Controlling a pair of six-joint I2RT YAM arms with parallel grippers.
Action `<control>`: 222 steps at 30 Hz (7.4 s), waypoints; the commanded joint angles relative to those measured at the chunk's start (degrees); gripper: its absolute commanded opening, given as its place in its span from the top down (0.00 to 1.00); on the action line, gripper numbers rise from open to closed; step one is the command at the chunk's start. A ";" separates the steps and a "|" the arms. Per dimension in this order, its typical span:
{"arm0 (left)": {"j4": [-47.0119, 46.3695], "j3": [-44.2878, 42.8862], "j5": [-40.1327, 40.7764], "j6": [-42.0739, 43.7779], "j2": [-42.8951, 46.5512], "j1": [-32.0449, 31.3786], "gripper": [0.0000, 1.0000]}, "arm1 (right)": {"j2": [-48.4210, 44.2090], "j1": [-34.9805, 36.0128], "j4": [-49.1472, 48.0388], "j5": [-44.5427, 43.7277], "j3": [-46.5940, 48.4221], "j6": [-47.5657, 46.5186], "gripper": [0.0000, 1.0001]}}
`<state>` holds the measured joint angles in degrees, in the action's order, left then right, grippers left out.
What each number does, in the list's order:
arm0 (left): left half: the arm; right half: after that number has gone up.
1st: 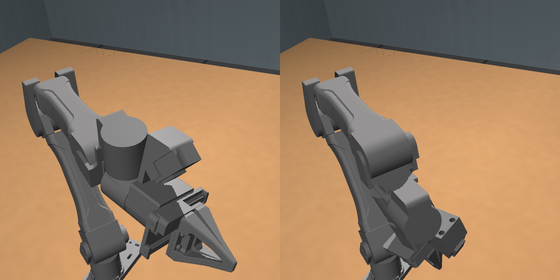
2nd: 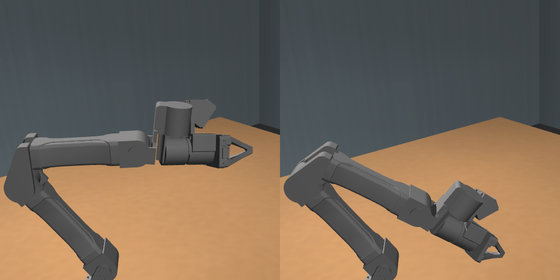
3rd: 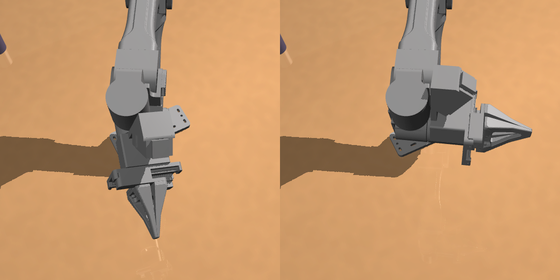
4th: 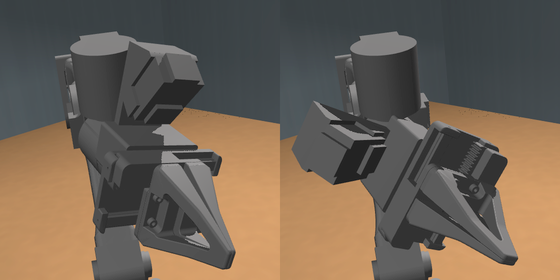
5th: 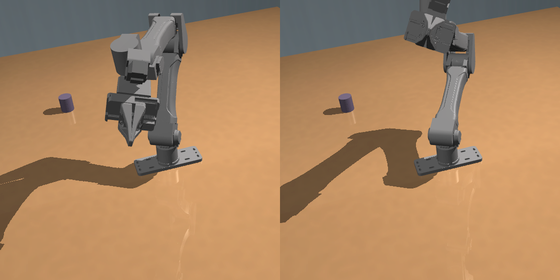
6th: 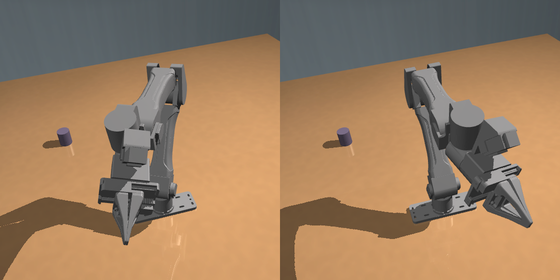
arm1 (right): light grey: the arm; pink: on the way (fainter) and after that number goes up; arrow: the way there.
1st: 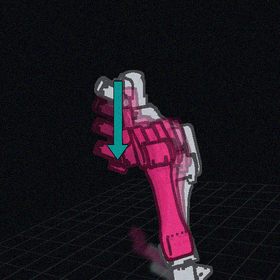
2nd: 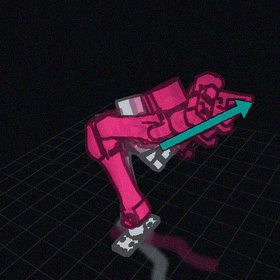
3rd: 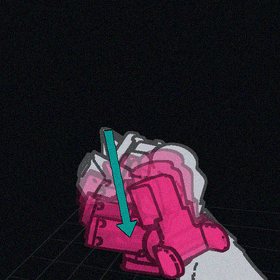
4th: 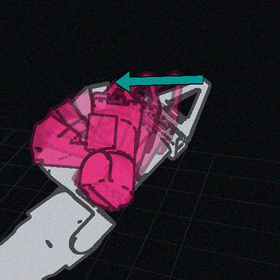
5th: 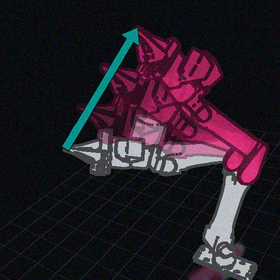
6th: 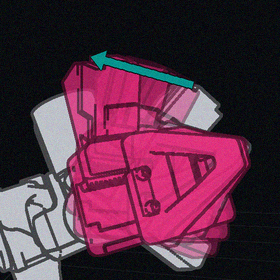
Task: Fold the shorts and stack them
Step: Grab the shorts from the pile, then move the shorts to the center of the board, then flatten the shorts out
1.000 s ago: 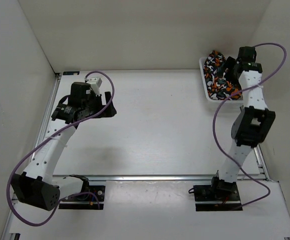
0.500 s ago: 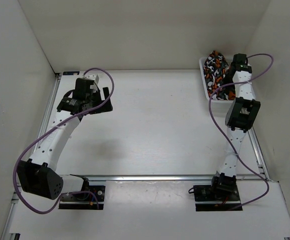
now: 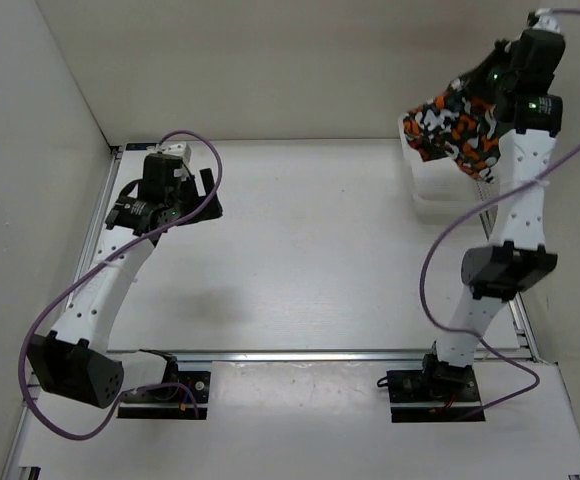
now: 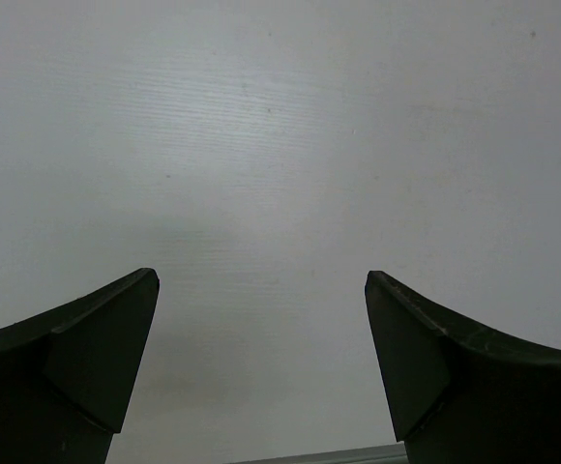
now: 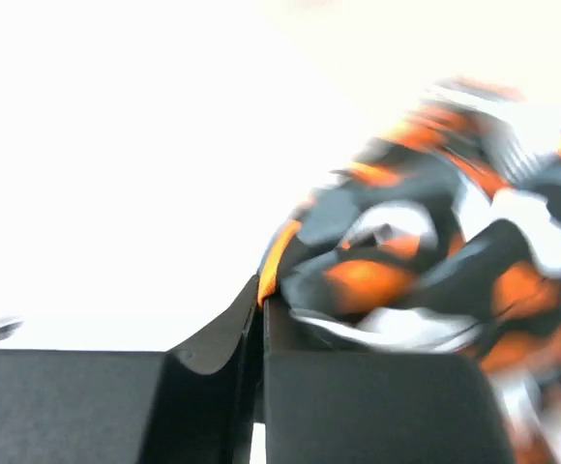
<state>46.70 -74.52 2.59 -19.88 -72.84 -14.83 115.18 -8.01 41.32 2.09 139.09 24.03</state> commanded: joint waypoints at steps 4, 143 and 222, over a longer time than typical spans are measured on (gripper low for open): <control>4.09 -8.96 12.68 -2.62 8.15 0.15 0.00 | -20.14 16.60 -10.12 9.96 -5.30 -9.52 1.00; 9.64 -30.86 -24.12 -4.12 -33.77 5.43 0.90 | -18.67 41.40 -13.20 3.64 -62.00 -9.27 0.30; -9.95 34.18 -23.16 -20.73 -2.73 3.32 0.12 | -53.57 20.53 -9.05 6.15 -98.47 14.73 0.11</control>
<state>42.89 -40.38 -20.01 -41.01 -72.69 -11.38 60.18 17.96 38.39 1.10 43.59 35.18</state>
